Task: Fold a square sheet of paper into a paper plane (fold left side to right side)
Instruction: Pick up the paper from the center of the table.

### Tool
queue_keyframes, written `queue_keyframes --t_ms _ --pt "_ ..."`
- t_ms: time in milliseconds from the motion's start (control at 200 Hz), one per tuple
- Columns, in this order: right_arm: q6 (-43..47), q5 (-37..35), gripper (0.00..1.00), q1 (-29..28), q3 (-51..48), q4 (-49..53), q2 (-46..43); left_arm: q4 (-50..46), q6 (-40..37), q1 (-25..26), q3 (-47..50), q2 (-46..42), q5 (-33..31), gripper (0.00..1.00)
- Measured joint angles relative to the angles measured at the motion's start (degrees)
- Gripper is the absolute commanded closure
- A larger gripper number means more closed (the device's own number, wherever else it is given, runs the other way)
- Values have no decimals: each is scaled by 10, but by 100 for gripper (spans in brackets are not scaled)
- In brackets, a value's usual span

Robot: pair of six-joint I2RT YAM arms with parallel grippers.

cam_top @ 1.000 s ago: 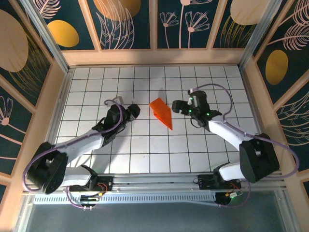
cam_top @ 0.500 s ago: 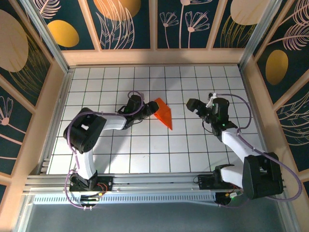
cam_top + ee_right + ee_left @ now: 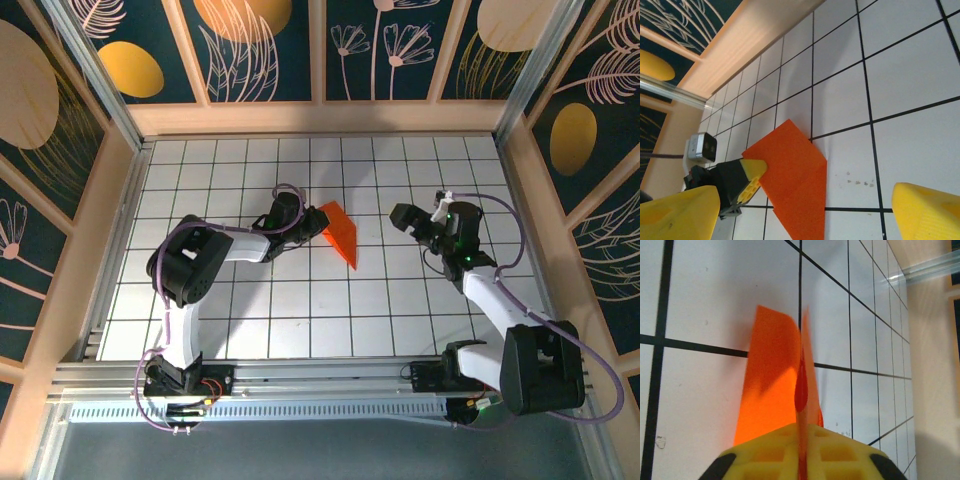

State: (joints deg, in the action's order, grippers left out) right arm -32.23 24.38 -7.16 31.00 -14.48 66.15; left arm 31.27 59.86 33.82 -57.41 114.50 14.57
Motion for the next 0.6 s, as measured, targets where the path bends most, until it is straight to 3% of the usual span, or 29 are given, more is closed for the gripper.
queue_keyframes --t_ms 300,596 --pt "60 150 11 26 23 -8 53 49 -64 -7 111 -87 42 100" --pt "134 267 11 -23 36 -28 148 240 -82 -47 285 -208 152 100"
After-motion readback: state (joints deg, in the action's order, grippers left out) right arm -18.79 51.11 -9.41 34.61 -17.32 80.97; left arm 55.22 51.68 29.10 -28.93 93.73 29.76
